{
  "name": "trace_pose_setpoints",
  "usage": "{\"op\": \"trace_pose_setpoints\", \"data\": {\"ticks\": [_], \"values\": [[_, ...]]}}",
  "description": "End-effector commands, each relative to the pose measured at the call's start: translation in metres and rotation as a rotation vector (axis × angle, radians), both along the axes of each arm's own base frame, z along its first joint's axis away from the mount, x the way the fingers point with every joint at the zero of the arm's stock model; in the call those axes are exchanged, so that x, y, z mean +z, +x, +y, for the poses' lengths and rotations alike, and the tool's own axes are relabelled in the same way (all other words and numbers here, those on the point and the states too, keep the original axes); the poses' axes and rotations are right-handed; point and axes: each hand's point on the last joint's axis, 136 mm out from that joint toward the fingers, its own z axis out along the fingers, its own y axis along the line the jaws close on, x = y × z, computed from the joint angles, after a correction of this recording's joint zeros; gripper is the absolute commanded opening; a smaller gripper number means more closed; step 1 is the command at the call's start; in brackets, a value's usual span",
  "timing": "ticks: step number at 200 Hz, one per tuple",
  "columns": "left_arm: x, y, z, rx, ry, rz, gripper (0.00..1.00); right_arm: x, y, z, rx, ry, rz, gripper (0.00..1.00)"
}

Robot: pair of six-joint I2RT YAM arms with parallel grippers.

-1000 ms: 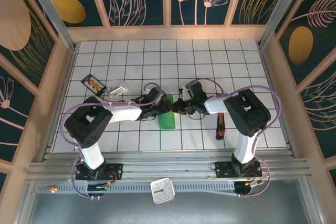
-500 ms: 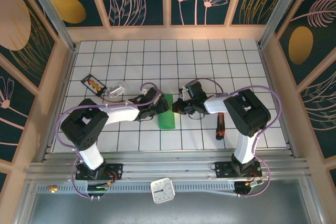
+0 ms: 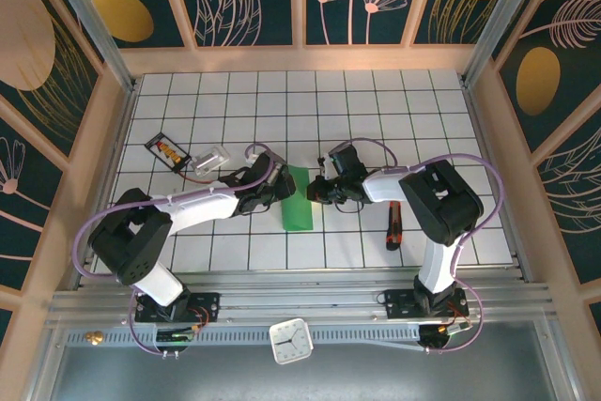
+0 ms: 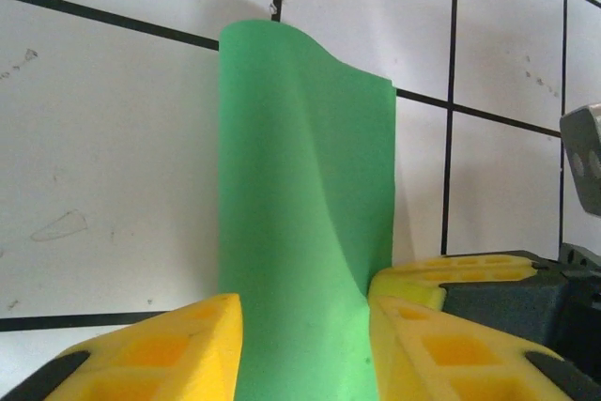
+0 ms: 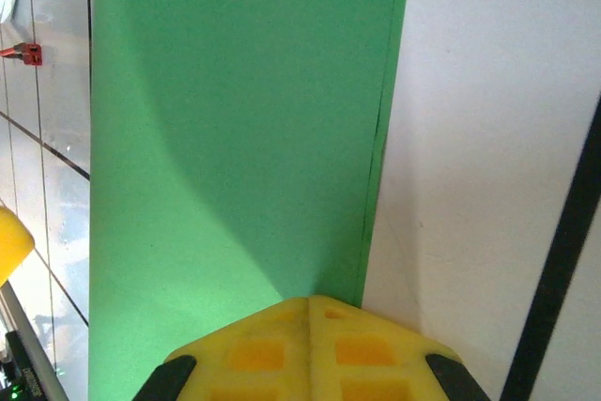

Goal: Fold a paper plane with a square sheet of paper (pick it up from the middle)
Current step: Hold the square sheet of paper at the center of the table, then first fold the square sheet of paper in half at the center of the table.

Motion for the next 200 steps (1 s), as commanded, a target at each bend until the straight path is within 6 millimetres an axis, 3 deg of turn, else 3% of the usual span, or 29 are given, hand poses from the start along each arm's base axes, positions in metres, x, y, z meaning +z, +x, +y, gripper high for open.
{"op": "trace_pose_setpoints", "data": {"ticks": [1, 25, 78, 109, 112, 122, 200], "values": [[0.009, 0.002, -0.012, -0.037, -0.045, 0.003, 0.35, -0.059, -0.003, -0.039, -0.072, -0.253, 0.029, 0.00], [0.012, 0.003, -0.025, -0.069, -0.088, 0.015, 0.27, -0.062, -0.005, -0.041, -0.071, -0.264, 0.033, 0.00], [0.013, 0.012, -0.032, -0.086, -0.076, -0.003, 0.18, -0.063, -0.005, -0.041, -0.072, -0.266, 0.034, 0.00], [0.000, 0.014, -0.031, -0.090, -0.040, 0.019, 0.14, -0.065, -0.006, -0.042, -0.072, -0.271, 0.036, 0.00], [-0.011, 0.013, -0.029, -0.088, -0.021, 0.040, 0.14, -0.065, -0.006, -0.042, -0.072, -0.272, 0.037, 0.00], [-0.017, 0.013, -0.028, -0.089, -0.012, 0.049, 0.13, -0.065, -0.007, -0.043, -0.073, -0.273, 0.038, 0.00], [-0.060, 0.003, 0.000, -0.050, 0.065, 0.109, 0.11, -0.069, -0.009, -0.045, -0.074, -0.283, 0.047, 0.00]]}}
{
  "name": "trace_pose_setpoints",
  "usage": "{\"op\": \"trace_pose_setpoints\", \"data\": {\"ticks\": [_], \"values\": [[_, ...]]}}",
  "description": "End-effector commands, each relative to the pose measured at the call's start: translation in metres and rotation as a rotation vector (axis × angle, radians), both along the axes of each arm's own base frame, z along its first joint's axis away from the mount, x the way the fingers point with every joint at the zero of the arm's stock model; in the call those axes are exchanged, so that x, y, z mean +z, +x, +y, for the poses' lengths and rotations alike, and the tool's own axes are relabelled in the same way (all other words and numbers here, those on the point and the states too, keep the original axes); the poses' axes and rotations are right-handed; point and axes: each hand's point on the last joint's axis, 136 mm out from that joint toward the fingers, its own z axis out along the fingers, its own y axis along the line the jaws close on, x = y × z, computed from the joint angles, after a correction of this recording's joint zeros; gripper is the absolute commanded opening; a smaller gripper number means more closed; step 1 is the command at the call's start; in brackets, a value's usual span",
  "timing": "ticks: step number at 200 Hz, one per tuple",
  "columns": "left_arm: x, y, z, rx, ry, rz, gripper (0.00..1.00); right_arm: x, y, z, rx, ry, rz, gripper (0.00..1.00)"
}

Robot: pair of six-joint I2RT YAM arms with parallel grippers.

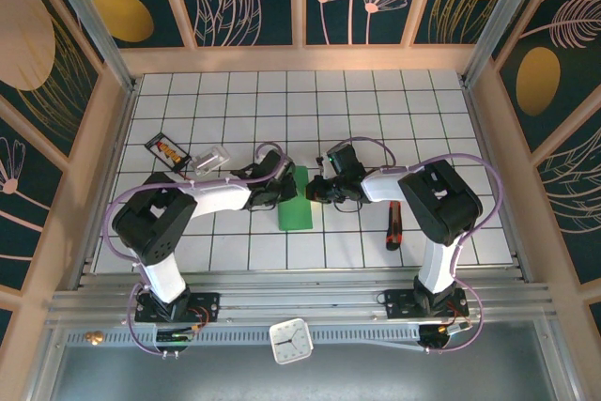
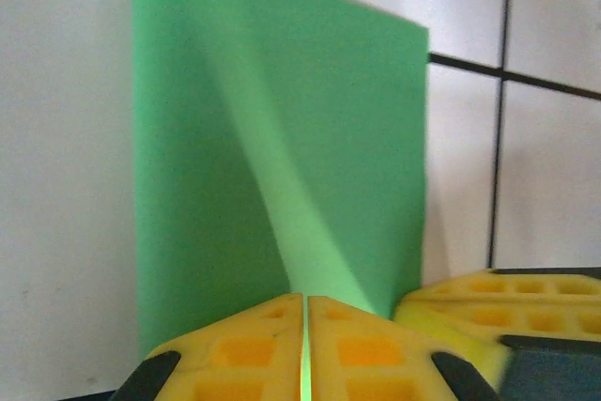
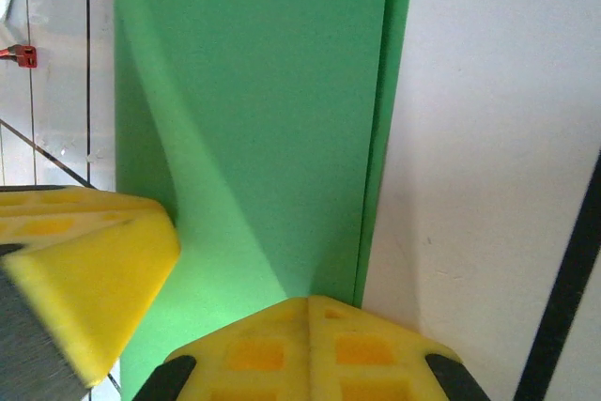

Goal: Fold a paper plane with a square sheet of paper (pick it up from the middle)
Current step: First fold the square sheet of paper in half at the center of the table.

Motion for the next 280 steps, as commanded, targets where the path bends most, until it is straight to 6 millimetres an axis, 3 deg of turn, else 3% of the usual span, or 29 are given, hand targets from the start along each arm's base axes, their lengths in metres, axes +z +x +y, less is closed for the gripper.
{"op": "trace_pose_setpoints", "data": {"ticks": [1, 38, 71, 79, 84, 100, 149, 210, 253, 280], "values": [[-0.020, -0.006, 0.013, 0.007, 0.041, 0.024, 0.11, -0.068, -0.011, -0.045, -0.080, -0.267, 0.063, 0.00], [-0.026, -0.007, 0.020, 0.021, 0.051, 0.028, 0.11, -0.069, -0.012, -0.045, -0.077, -0.267, 0.068, 0.00], [0.008, 0.003, 0.008, 0.023, -0.032, -0.036, 0.18, -0.068, -0.012, -0.045, -0.077, -0.267, 0.068, 0.00], [0.009, 0.002, 0.007, 0.024, -0.042, -0.033, 0.20, -0.068, -0.012, -0.045, -0.076, -0.268, 0.068, 0.00], [0.022, 0.003, 0.005, 0.022, -0.071, -0.056, 0.20, -0.068, -0.012, -0.045, -0.077, -0.268, 0.068, 0.00], [0.028, -0.001, 0.004, 0.023, -0.102, -0.046, 0.21, -0.068, -0.012, -0.045, -0.077, -0.268, 0.068, 0.00], [0.013, -0.031, 0.011, 0.009, -0.138, 0.043, 0.13, -0.067, -0.011, -0.045, -0.076, -0.269, 0.064, 0.00], [-0.026, -0.049, 0.034, 0.011, -0.027, 0.113, 0.10, -0.069, -0.012, -0.046, -0.079, -0.274, 0.067, 0.00], [0.003, -0.044, 0.023, 0.006, -0.123, 0.057, 0.14, -0.069, -0.012, -0.047, -0.080, -0.277, 0.067, 0.00], [0.014, -0.052, 0.019, 0.005, -0.200, 0.060, 0.15, -0.068, -0.012, -0.046, -0.080, -0.275, 0.066, 0.00]]}}
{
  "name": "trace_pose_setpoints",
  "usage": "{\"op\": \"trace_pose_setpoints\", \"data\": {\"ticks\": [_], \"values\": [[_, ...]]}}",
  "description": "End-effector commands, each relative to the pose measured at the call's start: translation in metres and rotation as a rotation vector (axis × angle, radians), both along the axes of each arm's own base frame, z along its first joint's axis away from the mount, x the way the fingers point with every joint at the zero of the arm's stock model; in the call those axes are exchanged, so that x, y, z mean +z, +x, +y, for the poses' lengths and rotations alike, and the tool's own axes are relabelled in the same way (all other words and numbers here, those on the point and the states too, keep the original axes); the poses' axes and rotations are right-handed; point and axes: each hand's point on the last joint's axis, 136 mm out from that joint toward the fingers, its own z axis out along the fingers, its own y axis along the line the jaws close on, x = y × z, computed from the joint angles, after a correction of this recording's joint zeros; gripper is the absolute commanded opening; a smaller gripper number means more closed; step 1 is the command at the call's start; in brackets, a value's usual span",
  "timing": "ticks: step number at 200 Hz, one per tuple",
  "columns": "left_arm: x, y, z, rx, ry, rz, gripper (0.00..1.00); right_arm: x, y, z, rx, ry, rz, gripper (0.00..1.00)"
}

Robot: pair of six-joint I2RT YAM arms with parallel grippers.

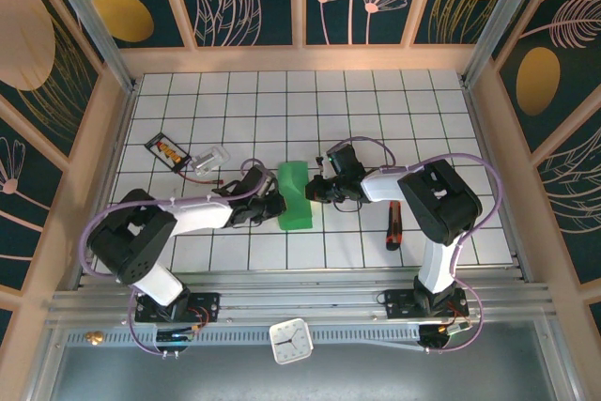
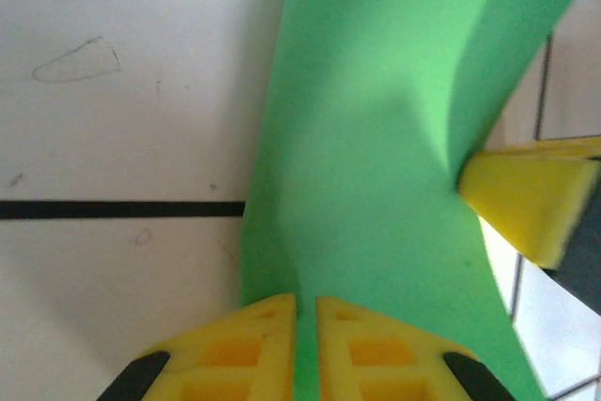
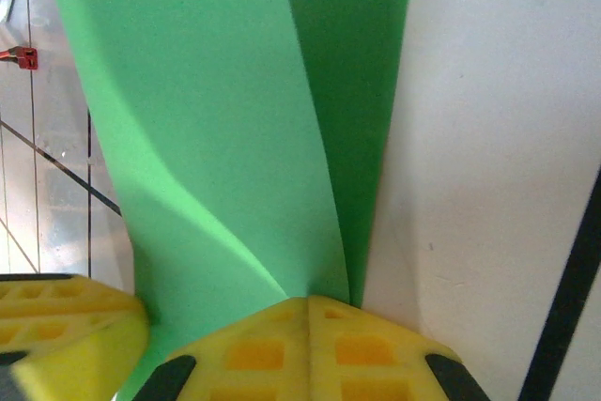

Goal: Fold a paper plane with a square sheet of paper (pick it up from the middle)
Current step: First fold the square sheet of paper in half at the center of the table.

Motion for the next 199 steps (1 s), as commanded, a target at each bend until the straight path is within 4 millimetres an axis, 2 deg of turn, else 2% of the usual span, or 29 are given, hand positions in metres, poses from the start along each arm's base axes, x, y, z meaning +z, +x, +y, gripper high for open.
{"op": "trace_pose_setpoints", "data": {"ticks": [1, 29, 55, 104, 118, 156, 183, 199], "values": [[0.014, -0.005, -0.004, 0.011, -0.090, 0.004, 0.15, -0.068, -0.013, -0.047, -0.080, -0.276, 0.067, 0.00], [0.009, -0.017, -0.008, -0.008, -0.141, 0.042, 0.12, -0.069, -0.013, -0.047, -0.081, -0.277, 0.068, 0.00], [0.002, -0.021, -0.007, -0.022, -0.138, 0.054, 0.08, -0.070, -0.013, -0.046, -0.079, -0.278, 0.070, 0.00], [-0.031, -0.032, 0.016, -0.003, 0.009, 0.122, 0.05, -0.070, -0.014, -0.047, -0.078, -0.280, 0.070, 0.00], [-0.024, -0.030, 0.011, -0.011, -0.014, 0.111, 0.05, -0.070, -0.014, -0.047, -0.078, -0.281, 0.071, 0.00], [0.009, -0.023, -0.003, -0.017, -0.124, 0.051, 0.08, -0.069, -0.014, -0.048, -0.080, -0.281, 0.071, 0.00], [0.013, -0.032, -0.003, -0.020, -0.157, 0.068, 0.08, -0.069, -0.014, -0.048, -0.081, -0.283, 0.069, 0.00], [0.008, -0.039, -0.001, -0.027, -0.160, 0.088, 0.06, -0.070, -0.014, -0.048, -0.080, -0.284, 0.071, 0.00]]}}
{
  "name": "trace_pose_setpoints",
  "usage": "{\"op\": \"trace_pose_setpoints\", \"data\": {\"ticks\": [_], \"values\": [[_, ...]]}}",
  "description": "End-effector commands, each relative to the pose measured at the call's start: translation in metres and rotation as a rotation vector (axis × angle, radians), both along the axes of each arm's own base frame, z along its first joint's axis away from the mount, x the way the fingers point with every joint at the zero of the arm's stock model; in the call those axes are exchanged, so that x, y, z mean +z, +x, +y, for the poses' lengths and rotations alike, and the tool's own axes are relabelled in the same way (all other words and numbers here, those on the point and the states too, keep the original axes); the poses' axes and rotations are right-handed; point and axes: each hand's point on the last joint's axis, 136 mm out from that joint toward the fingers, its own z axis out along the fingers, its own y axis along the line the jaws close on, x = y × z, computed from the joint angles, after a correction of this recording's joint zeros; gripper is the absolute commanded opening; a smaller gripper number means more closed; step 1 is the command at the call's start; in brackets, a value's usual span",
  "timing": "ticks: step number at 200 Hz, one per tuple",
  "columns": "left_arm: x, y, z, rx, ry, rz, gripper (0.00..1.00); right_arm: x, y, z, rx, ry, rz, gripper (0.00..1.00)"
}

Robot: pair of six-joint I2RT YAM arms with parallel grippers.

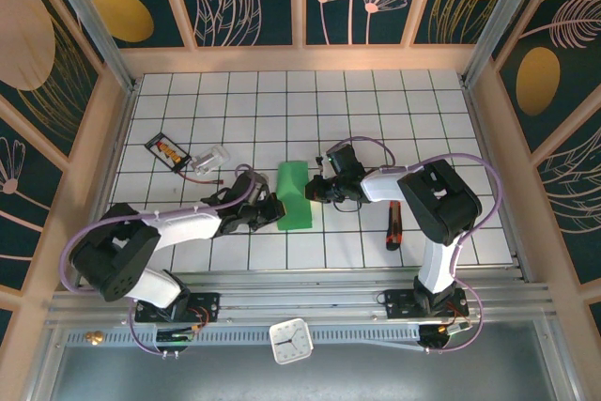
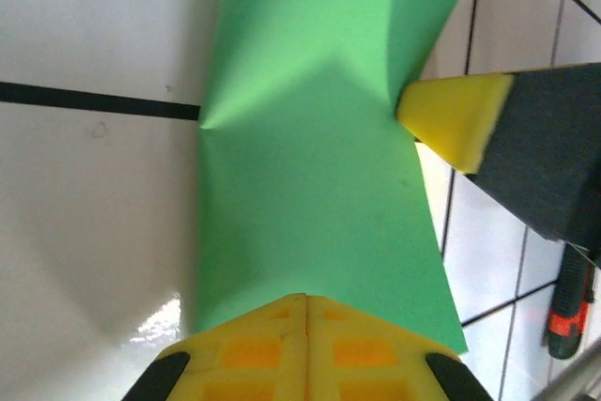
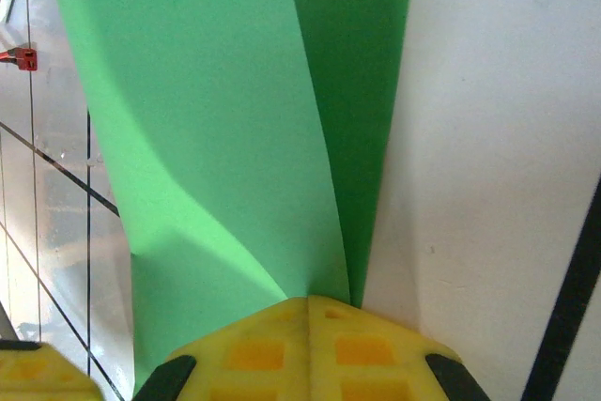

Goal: Fold a paper plane with a square sheet of paper (pick it up from the middle)
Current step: First fold the square sheet of paper in half at the center of the table.

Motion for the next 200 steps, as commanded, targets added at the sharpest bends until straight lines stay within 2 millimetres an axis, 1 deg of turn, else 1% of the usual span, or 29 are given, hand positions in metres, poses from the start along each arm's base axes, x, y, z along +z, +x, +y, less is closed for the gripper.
{"op": "trace_pose_setpoints", "data": {"ticks": [1, 30, 54, 64, 77, 89, 100, 126, 137, 166, 184, 200], "values": [[-0.007, -0.014, 0.004, -0.004, -0.016, 0.056, 0.06, -0.070, -0.014, -0.049, -0.081, -0.281, 0.073, 0.00], [-0.023, -0.026, 0.009, -0.022, 0.012, 0.104, 0.02, -0.069, -0.013, -0.047, -0.080, -0.278, 0.072, 0.00], [-0.034, -0.028, 0.012, -0.032, 0.052, 0.124, 0.01, -0.068, -0.012, -0.046, -0.078, -0.277, 0.071, 0.00], [-0.040, -0.028, 0.017, -0.030, 0.091, 0.134, 0.01, -0.068, -0.012, -0.046, -0.078, -0.279, 0.070, 0.00], [-0.042, -0.027, 0.020, -0.030, 0.120, 0.134, 0.01, -0.068, -0.013, -0.047, -0.077, -0.280, 0.071, 0.00], [-0.037, -0.023, 0.018, -0.029, 0.119, 0.119, 0.01, -0.069, -0.014, -0.047, -0.077, -0.281, 0.072, 0.00], [-0.027, -0.017, 0.013, -0.033, 0.098, 0.089, 0.03, -0.069, -0.014, -0.047, -0.077, -0.280, 0.072, 0.00], [0.008, 0.003, -0.005, -0.039, 0.018, -0.007, 0.10, -0.068, -0.015, -0.048, -0.077, -0.278, 0.073, 0.00], [0.018, 0.012, -0.012, -0.046, 0.006, -0.036, 0.12, -0.068, -0.014, -0.047, -0.078, -0.276, 0.070, 0.00], [0.025, 0.040, -0.025, -0.056, 0.024, -0.075, 0.11, -0.067, -0.014, -0.046, -0.075, -0.270, 0.068, 0.00], [0.028, 0.059, -0.027, -0.053, 0.054, -0.111, 0.09, -0.068, -0.016, -0.046, -0.074, -0.272, 0.070, 0.00], [0.024, 0.073, -0.027, -0.057, 0.097, -0.122, 0.07, -0.067, -0.016, -0.046, -0.074, -0.269, 0.068, 0.00]]}}
